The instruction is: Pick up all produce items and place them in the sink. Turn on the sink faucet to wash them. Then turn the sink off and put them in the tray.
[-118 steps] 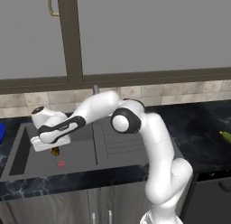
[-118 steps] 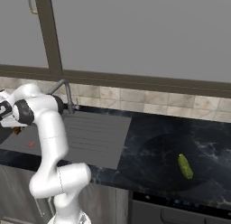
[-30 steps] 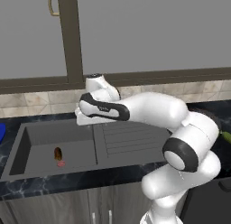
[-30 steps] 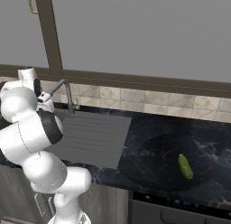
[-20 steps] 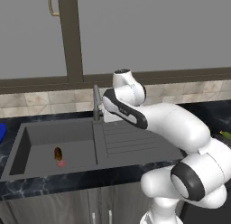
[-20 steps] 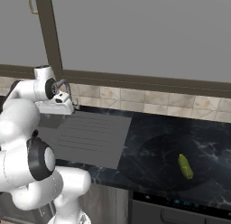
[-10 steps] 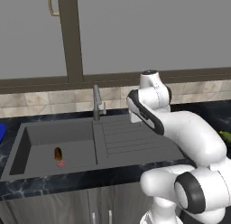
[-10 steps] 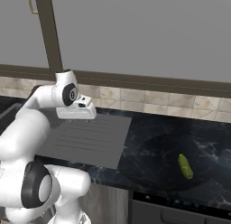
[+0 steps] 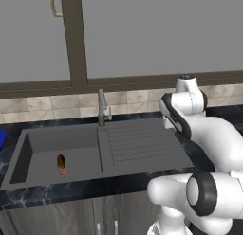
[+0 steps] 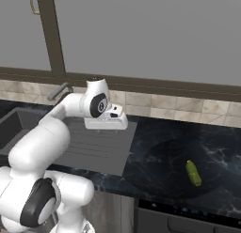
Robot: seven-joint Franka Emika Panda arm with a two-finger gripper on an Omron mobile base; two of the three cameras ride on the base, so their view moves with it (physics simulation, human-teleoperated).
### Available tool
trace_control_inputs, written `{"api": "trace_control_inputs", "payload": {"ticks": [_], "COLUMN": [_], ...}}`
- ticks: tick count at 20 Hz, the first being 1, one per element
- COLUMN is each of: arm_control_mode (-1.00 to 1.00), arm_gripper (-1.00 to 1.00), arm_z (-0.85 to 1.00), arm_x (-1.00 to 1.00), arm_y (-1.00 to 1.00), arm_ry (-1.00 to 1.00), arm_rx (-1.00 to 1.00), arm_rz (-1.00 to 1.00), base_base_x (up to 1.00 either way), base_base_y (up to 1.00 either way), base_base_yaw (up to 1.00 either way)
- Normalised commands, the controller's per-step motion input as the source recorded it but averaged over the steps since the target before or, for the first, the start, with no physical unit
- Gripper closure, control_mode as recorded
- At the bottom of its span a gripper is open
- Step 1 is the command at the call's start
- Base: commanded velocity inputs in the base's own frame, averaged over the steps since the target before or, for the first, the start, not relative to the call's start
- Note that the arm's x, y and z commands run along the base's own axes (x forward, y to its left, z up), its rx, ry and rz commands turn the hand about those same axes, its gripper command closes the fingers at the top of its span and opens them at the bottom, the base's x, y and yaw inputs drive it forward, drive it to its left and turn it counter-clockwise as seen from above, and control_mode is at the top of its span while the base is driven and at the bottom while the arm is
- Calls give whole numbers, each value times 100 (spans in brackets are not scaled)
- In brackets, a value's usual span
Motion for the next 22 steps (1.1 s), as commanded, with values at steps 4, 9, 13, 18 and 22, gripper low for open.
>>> {"api": "trace_control_inputs", "payload": {"ticks": [4,9,13,18,22], "arm_control_mode": [-100,-100,-100,-100,-100], "arm_gripper": [-100,-100,-100,-100,-100], "arm_z": [0,0,0,-8,-18], "arm_x": [0,0,-10,-4,0], "arm_y": [-100,-100,-100,-91,-75], "arm_ry": [2,0,0,0,0], "arm_rx": [0,0,0,0,0], "arm_rz": [0,0,0,0,0], "base_base_x": [0,0,0,0,0], "base_base_y": [0,0,0,0,0], "base_base_yaw": [0,0,0,0,0]}}
